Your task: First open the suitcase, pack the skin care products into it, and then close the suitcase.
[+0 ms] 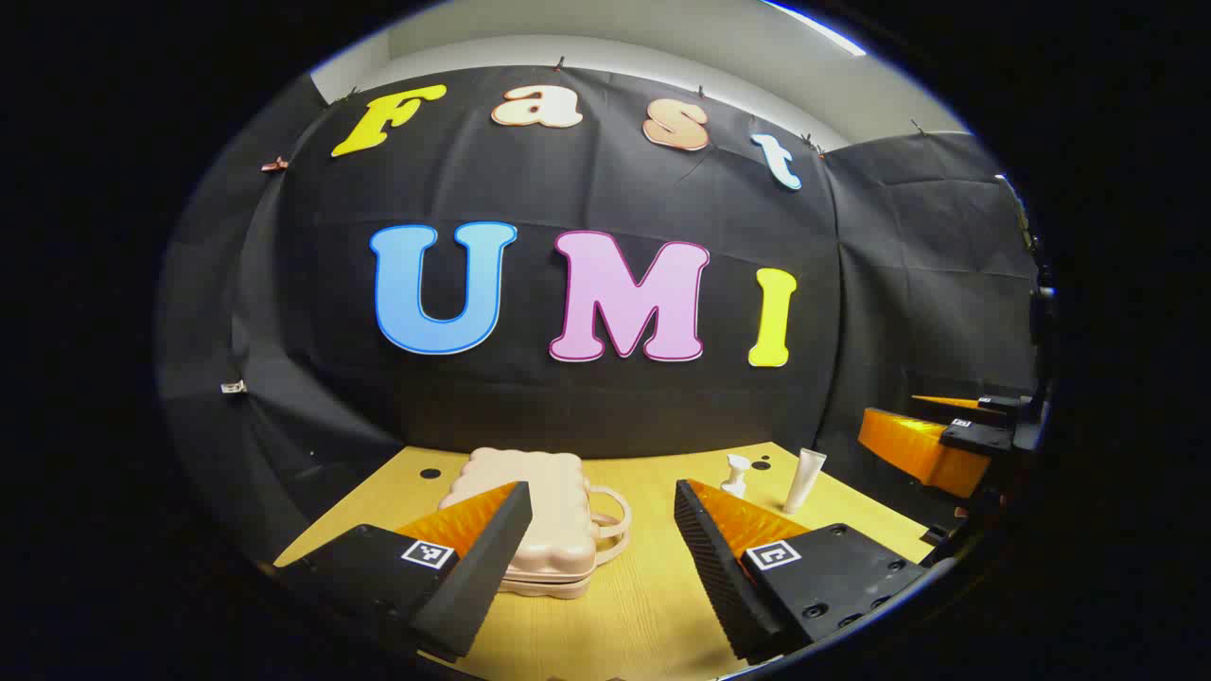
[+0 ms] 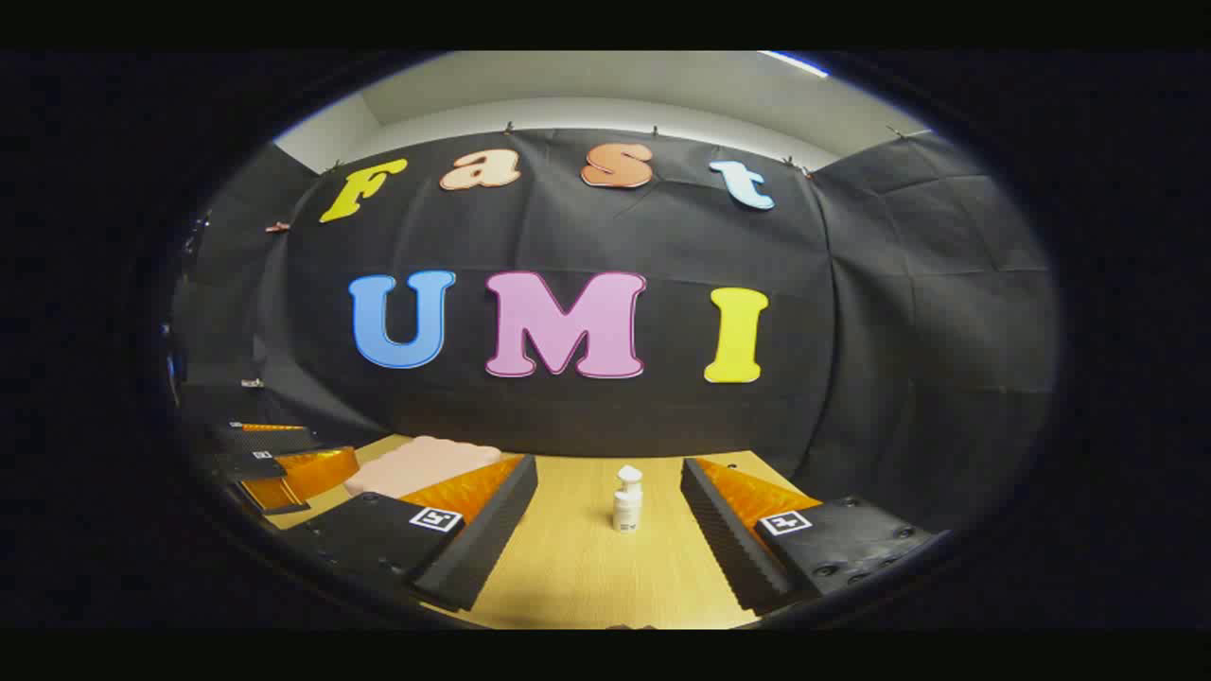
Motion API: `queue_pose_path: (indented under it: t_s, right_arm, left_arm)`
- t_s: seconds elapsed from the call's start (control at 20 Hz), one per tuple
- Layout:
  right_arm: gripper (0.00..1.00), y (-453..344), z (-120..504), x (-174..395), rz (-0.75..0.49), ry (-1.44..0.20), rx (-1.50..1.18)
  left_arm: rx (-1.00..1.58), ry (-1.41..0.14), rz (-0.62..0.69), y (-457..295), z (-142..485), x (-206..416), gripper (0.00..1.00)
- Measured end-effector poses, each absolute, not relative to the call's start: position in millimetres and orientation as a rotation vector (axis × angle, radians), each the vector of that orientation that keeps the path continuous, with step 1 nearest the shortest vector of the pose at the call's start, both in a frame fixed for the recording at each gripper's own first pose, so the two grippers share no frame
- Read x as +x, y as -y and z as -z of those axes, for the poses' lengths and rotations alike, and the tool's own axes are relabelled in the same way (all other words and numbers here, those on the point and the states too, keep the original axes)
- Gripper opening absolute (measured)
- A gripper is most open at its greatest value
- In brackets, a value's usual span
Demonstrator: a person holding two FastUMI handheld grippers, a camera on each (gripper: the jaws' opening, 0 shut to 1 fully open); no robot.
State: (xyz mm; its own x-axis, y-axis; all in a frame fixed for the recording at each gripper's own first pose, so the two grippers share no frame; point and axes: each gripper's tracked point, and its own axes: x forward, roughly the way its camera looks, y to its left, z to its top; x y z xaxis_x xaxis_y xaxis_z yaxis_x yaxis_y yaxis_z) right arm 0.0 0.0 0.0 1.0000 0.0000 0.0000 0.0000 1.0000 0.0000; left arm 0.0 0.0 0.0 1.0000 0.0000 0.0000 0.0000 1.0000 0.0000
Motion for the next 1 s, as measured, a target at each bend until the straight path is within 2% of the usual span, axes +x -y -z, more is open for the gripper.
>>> queue_pose_path:
  t_s: [0.4, 0.45, 0.5, 0.75, 0.85, 0.9, 1.0]
  right_arm:
    - [0.98, 13, 6, 16, 0.001, -0.005, 0.014]
    - [0.94, 13, 5, 18, -0.002, -0.006, 0.021]
    - [0.98, 14, 6, 21, -0.003, -0.006, 0.025]
    - [1.0, 18, 9, 29, -0.006, -0.005, 0.016]
    - [0.94, 20, 11, 33, -0.008, -0.01, 0.014]
    - [0.98, 21, 11, 35, -0.009, -0.012, 0.015]
    - [0.98, 24, 12, 38, -0.012, -0.013, 0.017]
  left_arm:
    - [-0.014, 0.003, -0.021, 1, 1, 27, 0.96]
    - [-0.013, 0.003, -0.021, 2, 2, 30, 0.96]
    - [-0.013, 0.001, -0.019, 3, 2, 30, 0.96]
    - [-0.014, -0.009, -0.015, 8, 7, 40, 0.96]
    - [-0.009, -0.017, -0.009, 11, 10, 45, 0.96]
    - [-0.006, -0.02, -0.007, 13, 12, 49, 0.96]
    - [-0.004, -0.04, -0.004, 16, 19, 58, 0.96]
